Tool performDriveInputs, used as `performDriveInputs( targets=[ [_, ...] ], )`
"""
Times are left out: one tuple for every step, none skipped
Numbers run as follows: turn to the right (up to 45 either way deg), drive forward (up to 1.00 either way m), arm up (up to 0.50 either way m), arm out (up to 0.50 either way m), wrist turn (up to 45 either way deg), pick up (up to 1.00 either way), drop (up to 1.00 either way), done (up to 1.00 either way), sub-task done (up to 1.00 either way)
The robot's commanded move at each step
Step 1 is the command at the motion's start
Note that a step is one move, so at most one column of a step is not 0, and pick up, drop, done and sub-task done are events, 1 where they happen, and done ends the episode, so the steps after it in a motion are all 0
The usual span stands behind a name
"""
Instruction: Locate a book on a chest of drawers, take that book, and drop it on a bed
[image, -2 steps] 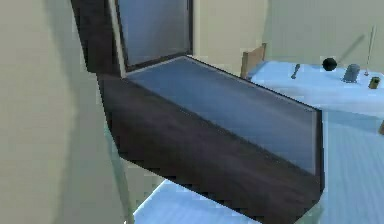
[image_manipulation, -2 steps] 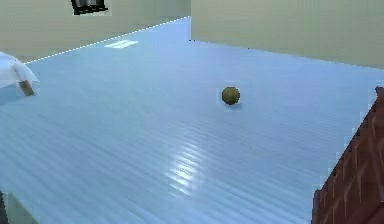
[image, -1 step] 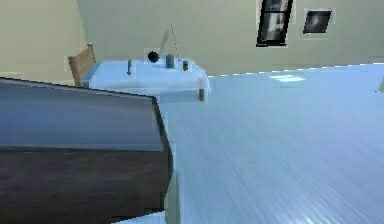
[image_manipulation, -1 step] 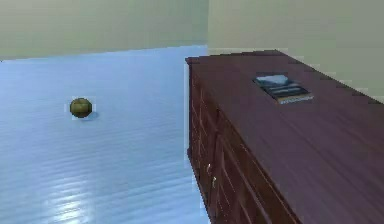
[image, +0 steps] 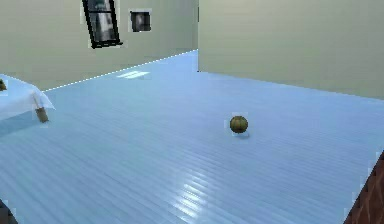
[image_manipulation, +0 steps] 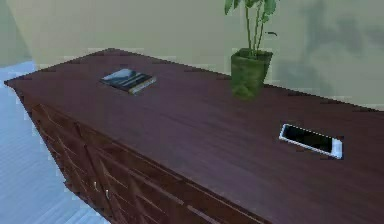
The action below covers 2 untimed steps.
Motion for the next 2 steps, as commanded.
performDriveInputs(
  targets=[
    [0.0,0.40,0.00,0.00,0.0,0.00,0.00,0.00,0.00],
    [45.0,0.00,0.00,0.00,0.0,0.00,0.00,0.00,0.00]
  ],
)
